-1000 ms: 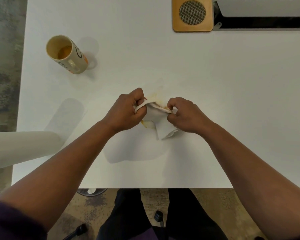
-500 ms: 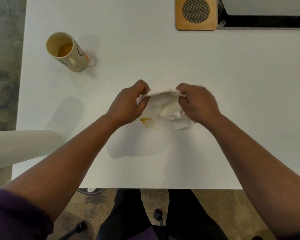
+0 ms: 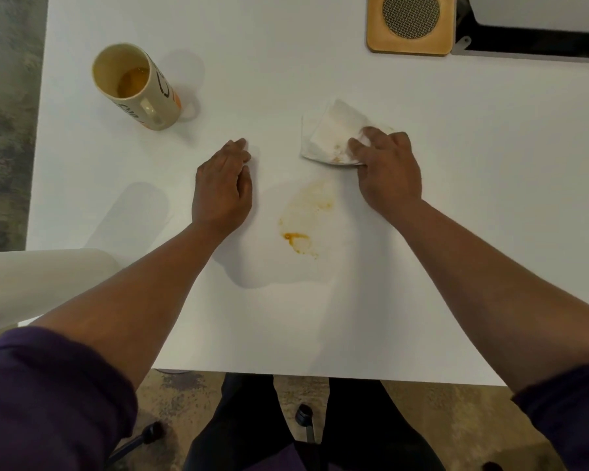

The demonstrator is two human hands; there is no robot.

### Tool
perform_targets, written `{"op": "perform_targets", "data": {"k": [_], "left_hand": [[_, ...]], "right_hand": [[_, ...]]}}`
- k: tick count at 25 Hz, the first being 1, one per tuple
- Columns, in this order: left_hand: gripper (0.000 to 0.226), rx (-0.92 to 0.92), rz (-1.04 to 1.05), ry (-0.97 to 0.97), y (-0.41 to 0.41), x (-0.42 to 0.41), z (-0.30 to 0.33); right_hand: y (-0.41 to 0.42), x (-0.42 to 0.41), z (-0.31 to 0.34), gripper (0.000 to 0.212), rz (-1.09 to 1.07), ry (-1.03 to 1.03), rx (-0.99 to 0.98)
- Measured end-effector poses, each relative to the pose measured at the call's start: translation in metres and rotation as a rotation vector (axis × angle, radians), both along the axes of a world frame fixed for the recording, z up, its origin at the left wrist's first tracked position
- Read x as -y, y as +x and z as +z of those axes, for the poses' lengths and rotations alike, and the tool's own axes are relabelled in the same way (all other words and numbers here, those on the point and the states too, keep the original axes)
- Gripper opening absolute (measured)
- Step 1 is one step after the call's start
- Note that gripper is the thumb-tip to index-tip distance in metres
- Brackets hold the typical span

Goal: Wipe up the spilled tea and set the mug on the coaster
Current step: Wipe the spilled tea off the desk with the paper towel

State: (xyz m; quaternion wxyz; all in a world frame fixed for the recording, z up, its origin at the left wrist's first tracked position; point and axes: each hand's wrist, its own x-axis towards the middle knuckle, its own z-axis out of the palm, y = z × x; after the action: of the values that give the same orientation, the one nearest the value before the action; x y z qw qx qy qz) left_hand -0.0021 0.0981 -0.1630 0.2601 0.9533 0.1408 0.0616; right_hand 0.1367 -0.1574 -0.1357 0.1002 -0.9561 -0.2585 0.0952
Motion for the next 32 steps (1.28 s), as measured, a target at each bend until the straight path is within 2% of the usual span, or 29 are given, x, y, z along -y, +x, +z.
{"op": "perform_targets", "data": {"k": [2, 6, 8, 11, 22, 24, 26, 28, 32], "left_hand": [[0.025, -0.007, 0.012, -0.002, 0.000, 0.002, 0.000], [0.024, -0.011, 0.016, -0.012, 0.001, 0.003, 0.002], [0.023, -0.012, 0.008, -0.011, 0.002, 0.002, 0.002], [0.025, -0.008, 0.007, -0.030, 0.001, 0.001, 0.000], [0.023, 0.013, 0.023, -0.003, 0.002, 0.003, -0.001], [0.023, 0.019, 0.022, 0.005, 0.002, 0.003, -0.001], [0.023, 0.030, 0.018, 0.010, 0.002, 0.003, -0.001], [0.023, 0.037, 0.014, 0.010, 0.002, 0.003, -0.002], [0.023, 0.041, 0.022, 0.018, 0.002, 0.002, -0.004]], "right_hand": [[-0.001, -0.010, 0.001, 0.043, 0.054, 0.077, -0.044], [-0.014, -0.032, 0.006, 0.058, 0.126, 0.130, -0.229], [-0.029, -0.041, 0.006, 0.049, 0.216, 0.153, -0.266], [-0.048, -0.044, 0.003, 0.032, 0.380, 0.141, -0.245], [-0.075, 0.007, 0.018, 0.020, 0.778, 0.053, -0.150], [-0.077, 0.024, 0.018, 0.018, 0.751, 0.051, -0.094], [-0.096, 0.027, 0.017, 0.021, 0.625, 0.048, -0.033], [-0.130, 0.015, 0.011, 0.034, 0.428, 0.015, -0.013], [-0.173, -0.015, -0.004, 0.066, 0.008, -0.005, -0.110]]}}
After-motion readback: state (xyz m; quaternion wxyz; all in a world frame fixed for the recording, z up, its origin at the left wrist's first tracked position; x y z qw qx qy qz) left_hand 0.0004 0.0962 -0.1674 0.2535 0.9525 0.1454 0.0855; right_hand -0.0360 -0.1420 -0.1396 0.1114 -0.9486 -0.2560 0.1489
